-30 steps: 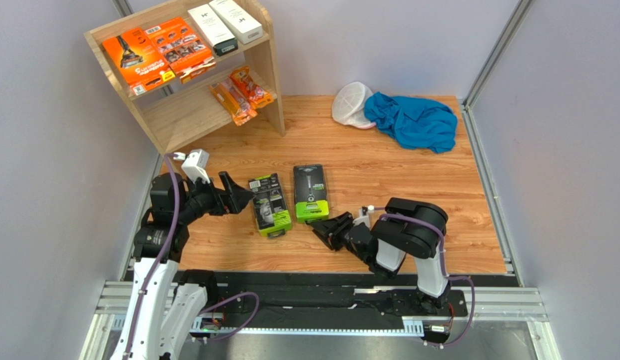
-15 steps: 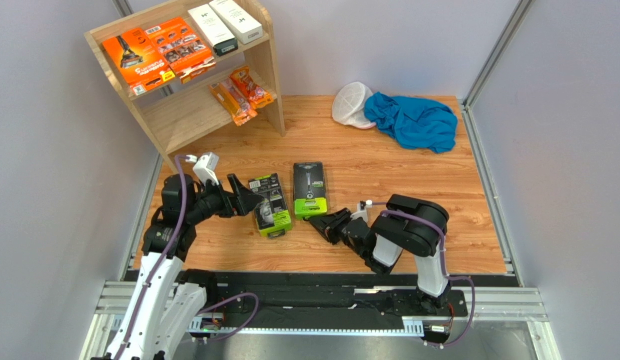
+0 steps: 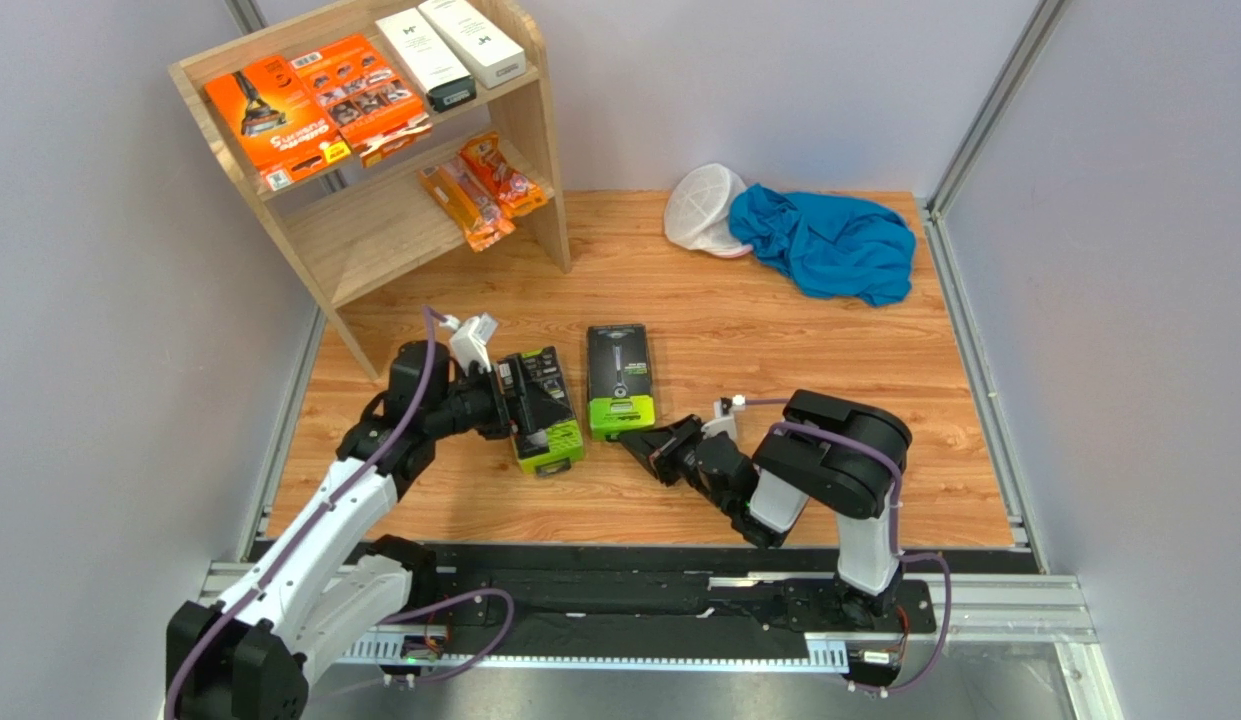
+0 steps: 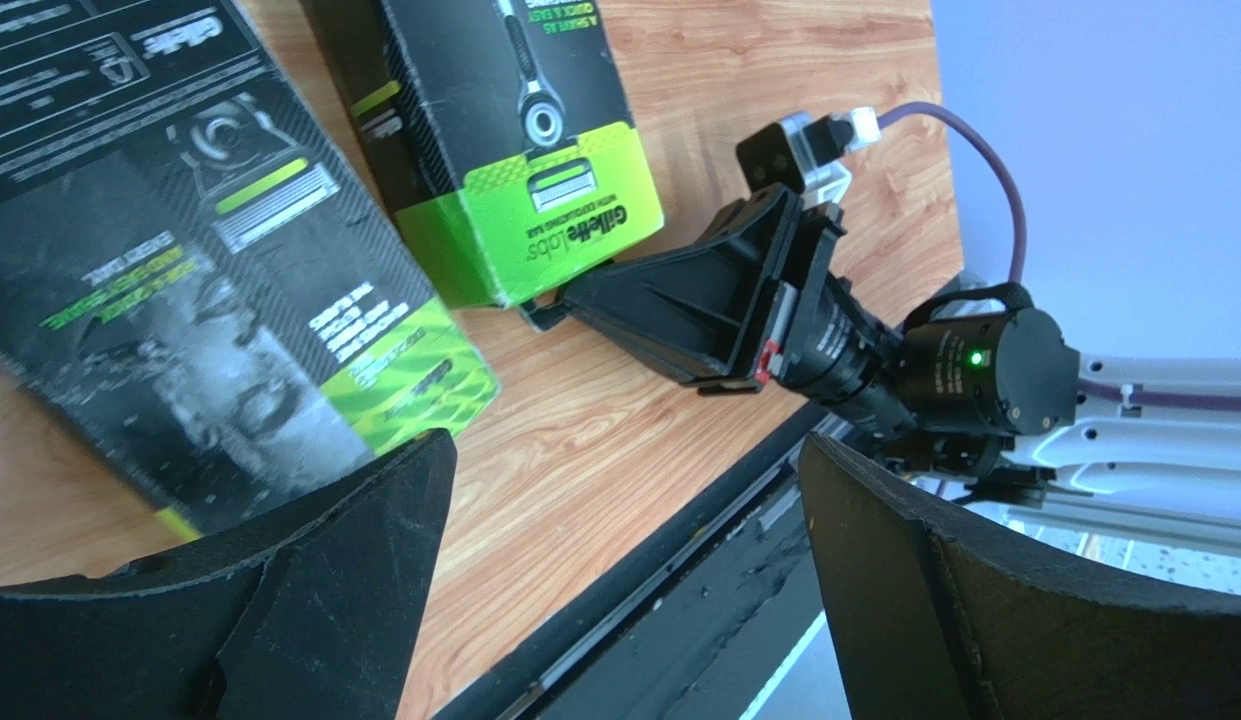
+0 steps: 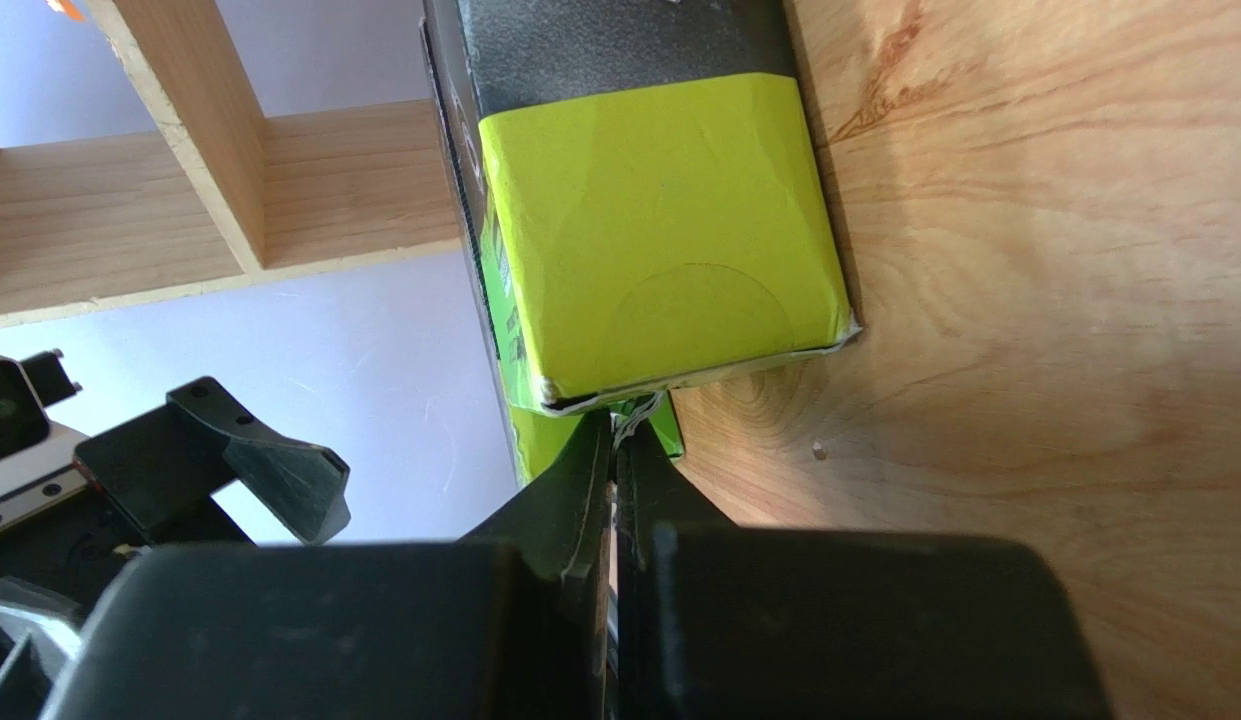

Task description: Place and organize the shaving razors onto the shelf

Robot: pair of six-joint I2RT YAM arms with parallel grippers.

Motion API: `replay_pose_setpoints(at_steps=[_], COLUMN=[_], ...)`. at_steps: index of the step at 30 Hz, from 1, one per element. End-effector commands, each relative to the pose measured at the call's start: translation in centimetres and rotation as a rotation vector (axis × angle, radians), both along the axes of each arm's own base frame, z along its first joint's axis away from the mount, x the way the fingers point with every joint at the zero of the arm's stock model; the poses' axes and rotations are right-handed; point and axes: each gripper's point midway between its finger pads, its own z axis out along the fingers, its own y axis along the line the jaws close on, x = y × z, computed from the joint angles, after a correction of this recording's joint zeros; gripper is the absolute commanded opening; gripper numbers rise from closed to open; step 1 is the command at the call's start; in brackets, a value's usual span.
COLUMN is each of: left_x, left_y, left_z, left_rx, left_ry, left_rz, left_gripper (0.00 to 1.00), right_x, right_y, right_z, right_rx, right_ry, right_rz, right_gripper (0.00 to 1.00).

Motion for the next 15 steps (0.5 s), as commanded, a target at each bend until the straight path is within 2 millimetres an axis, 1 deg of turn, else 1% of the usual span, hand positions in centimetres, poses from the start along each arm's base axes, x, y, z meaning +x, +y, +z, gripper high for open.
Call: replay_pose_setpoints(at_steps=[1,2,4,5,6,8,9,10,12,13,15], left_x=[1.9,2.2,2.5,2.7,2.9,3.1,3.0,3.3,3.2,3.4,3.4], left_y=[-1.6,-1.7,-2.1,-2.2,-2.4,-2.7,-3.1,-3.5,-4.4,-4.8,-5.6], left_z=[1.8,1.4,1.4,0.8,0.7,0.0,-0.2,-0.4,-0.5,-0.7,-0.9], left_rx=[-0.063,-0.060,-0.077,-0.075,-0.083,-0.083,-0.087,-0.098,-0.119,-0.124,-0.146], left_ry=[-0.067,-0.052,-0.043,-0.022,-0.009,0.019,0.044,0.046,0.075,0.090,0.124], left_rz=[0.015,0.022,0.030,0.039,0.042,0.046,0.047,0.045,0.033,0.032,0.034], left_gripper=[0.93,0.93,0.93,0.93,0.93,0.93,0.93,0.93,0.93,0.93,0.93], right_x=[0.9,0.8,0.8,0.6,0.6,0.6,0.4,0.4,0.2,0.1,0.0], right_y=[0.5,0.5,0.5,0.4,0.3,-0.1,-0.4,-0.6,-1.0,-1.3,-1.7], right_z=[6.6,7.1,7.6,8.2,8.5,8.9,9.5,9.7,10.4,10.7,11.0], right_rx=[0.168,0.179,0.189,0.197,0.201,0.202,0.215,0.218,0.231,0.233,0.233], right_ry=[-0.173,-0.179,-0.187,-0.198,-0.207,-0.213,-0.223,-0.224,-0.232,-0.242,-0.250], right_rz=[-0.010,-0.008,-0.005,-0.005,-0.006,-0.015,-0.018,-0.024,-0.028,-0.034,-0.043], right_gripper=[0.00,0.00,0.00,0.00,0.00,0.00,0.00,0.00,0.00,0.00,0.00])
